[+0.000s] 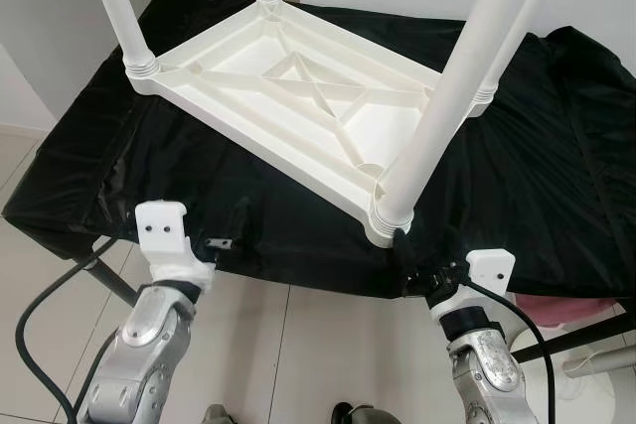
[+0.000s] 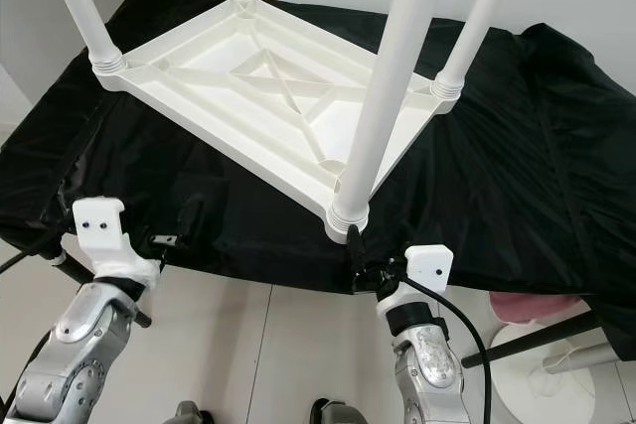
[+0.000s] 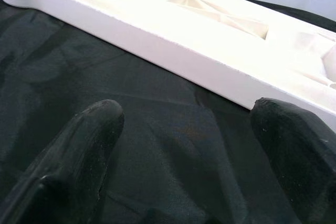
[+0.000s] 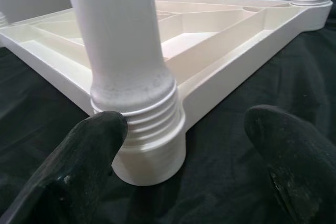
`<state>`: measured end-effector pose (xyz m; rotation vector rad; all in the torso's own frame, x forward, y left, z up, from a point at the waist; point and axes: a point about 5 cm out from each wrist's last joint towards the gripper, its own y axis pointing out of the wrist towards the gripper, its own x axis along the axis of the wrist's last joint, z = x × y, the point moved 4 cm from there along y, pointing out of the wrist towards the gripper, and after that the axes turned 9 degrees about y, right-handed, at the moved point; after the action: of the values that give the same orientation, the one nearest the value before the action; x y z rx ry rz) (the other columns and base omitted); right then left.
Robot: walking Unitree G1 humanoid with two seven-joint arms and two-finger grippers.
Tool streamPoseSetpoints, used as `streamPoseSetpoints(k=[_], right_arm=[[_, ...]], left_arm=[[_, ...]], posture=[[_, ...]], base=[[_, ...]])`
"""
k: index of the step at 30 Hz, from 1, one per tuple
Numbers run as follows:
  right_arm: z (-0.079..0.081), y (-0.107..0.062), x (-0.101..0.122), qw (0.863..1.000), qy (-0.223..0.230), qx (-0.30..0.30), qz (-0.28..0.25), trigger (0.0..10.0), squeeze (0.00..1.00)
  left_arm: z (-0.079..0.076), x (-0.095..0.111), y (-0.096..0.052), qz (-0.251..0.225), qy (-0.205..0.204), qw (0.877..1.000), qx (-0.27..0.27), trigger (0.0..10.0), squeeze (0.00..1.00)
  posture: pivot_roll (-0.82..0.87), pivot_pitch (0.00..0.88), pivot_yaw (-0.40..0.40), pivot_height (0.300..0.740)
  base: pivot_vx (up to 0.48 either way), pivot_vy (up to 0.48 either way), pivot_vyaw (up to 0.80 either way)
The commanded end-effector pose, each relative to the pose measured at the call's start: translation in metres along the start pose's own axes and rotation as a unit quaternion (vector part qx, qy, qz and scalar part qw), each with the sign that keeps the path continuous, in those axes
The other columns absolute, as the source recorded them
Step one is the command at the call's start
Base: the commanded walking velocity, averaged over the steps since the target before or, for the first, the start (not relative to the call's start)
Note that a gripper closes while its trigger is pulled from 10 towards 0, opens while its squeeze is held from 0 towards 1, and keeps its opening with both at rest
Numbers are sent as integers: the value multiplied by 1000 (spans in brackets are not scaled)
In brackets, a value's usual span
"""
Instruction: Building children table
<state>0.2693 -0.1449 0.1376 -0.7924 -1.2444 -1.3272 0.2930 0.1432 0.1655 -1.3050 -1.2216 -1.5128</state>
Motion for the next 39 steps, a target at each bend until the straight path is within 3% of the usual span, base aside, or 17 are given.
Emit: streamPoseSetpoints(k=[1,7,13,24,26,28,34,35,39], right_arm=[[4,3,-3,1000,5,16,8,10000,0],[8,-4,-5,996,5,77,38,10000,0],[5,1,1,994,0,101,38,10000,0],[4,47,11,995,-14,94,-4,10000,0],[1,54,15,996,-18,89,-11,10000,0],[-13,64,19,997,-17,67,-18,10000,0],[-17,76,18,997,-26,76,-18,10000,0],[-18,87,17,996,-33,79,-17,10000,0],[-27,98,20,998,-34,56,-25,10000,0]], left_arm=[[0,-4,0,6,2,1000,0,10000,0],[-7,1,5,-1,2,1000,-30,10000,0],[-11,1,4,-3,8,999,-46,10000,0],[-15,3,10,-9,21,997,-67,10000,0],[-16,4,11,-9,27,997,-71,10000,0],[-17,4,12,-11,30,997,-76,10000,0],[-20,3,16,-10,34,996,-87,10000,0],[-21,3,19,-11,36,995,-91,10000,0],[-23,4,21,-12,37,995,-95,10000,0]], posture=[[64,158,-27,740],[60,152,-28,740],[58,148,-28,740],[77,143,-31,740],[80,141,-33,740],[83,140,-36,740],[70,139,-24,740],[65,142,-19,740],[64,142,-20,740]], base=[[0,0,0],[0,0,0],[0,0,0],[0,0,0],[0,0,0],[0,0,0],[0,0,0],[0,0,0],[0,0,0]])
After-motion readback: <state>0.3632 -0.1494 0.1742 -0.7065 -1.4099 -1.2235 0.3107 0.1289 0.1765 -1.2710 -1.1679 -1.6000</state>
